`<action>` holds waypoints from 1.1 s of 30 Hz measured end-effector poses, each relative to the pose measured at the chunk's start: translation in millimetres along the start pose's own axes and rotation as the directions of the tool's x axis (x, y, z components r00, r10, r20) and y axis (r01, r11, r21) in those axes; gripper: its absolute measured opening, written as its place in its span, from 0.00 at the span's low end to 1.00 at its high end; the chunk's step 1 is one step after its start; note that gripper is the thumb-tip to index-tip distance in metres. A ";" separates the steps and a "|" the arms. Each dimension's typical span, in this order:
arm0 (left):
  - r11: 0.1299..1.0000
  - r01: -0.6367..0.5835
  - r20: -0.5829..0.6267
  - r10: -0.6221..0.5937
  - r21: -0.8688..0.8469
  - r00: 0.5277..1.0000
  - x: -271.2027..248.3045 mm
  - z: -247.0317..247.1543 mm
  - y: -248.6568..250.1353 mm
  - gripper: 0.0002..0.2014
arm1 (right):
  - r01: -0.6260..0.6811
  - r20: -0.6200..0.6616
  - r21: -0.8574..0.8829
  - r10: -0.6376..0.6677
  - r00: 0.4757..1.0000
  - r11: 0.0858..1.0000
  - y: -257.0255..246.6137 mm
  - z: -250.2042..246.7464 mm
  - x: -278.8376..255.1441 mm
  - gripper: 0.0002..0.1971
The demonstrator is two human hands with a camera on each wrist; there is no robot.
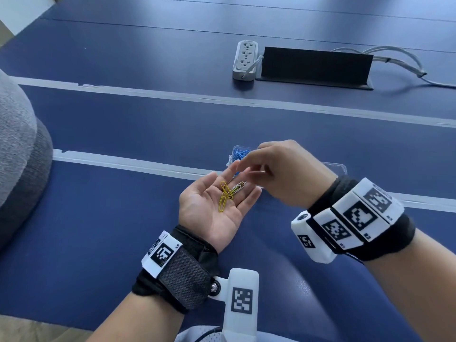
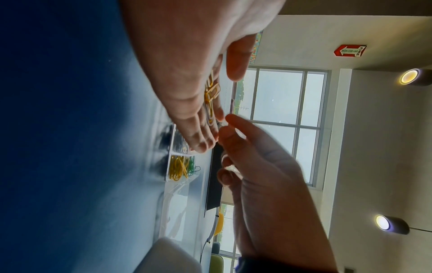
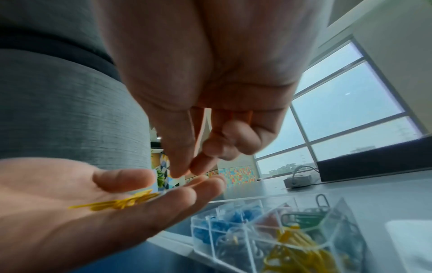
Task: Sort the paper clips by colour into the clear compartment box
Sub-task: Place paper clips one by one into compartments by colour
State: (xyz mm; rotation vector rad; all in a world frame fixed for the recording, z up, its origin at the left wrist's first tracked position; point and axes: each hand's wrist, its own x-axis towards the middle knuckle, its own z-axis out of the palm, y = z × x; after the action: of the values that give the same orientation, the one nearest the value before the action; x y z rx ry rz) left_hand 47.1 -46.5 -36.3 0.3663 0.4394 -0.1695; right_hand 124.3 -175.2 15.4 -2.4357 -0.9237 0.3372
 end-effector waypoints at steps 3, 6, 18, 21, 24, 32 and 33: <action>1.000 0.006 0.038 -0.005 -0.018 0.999 0.0 0.4 0.2 0.26 | 0.065 0.051 -0.062 -0.062 0.997 0.996 -7.2 3.7 -3.4 0.10; 1.000 0.005 0.044 -0.005 -0.001 0.999 -1.1 -0.7 -0.3 0.25 | 0.081 0.077 -0.135 -0.071 0.994 0.988 -9.6 6.0 -4.9 0.09; 0.995 0.022 -0.036 -0.019 0.094 0.999 1.8 -2.5 -2.2 0.16 | 0.161 0.036 -0.007 -0.161 0.986 0.987 -5.7 3.5 -3.1 0.11; 0.995 0.016 -0.045 -0.011 0.094 0.999 1.8 -3.1 -2.7 0.16 | 0.153 -0.023 -0.005 -0.153 0.988 0.988 -3.8 0.9 -3.6 0.15; 0.996 0.007 -0.035 -0.004 0.086 0.999 1.2 -3.0 -2.0 0.17 | 0.135 -0.051 0.001 -0.135 0.990 0.991 -4.6 -2.7 -3.8 0.17; 0.991 -0.041 -0.052 0.048 0.124 0.998 -1.0 2.5 -3.7 0.09 | 0.083 -0.074 0.059 -0.078 0.994 0.995 -7.6 -10.3 -2.9 0.13; 0.992 -0.047 -0.068 0.055 0.119 0.996 -0.5 2.5 -3.8 0.09 | 0.062 -0.094 0.086 -0.054 0.994 0.994 -7.6 -10.2 -2.9 0.12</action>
State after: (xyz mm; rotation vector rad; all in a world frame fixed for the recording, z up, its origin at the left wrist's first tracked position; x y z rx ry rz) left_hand 46.8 -50.9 -35.2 0.4998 0.4911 -0.1327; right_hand 122.0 -176.1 28.2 -2.3187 -0.9176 0.2380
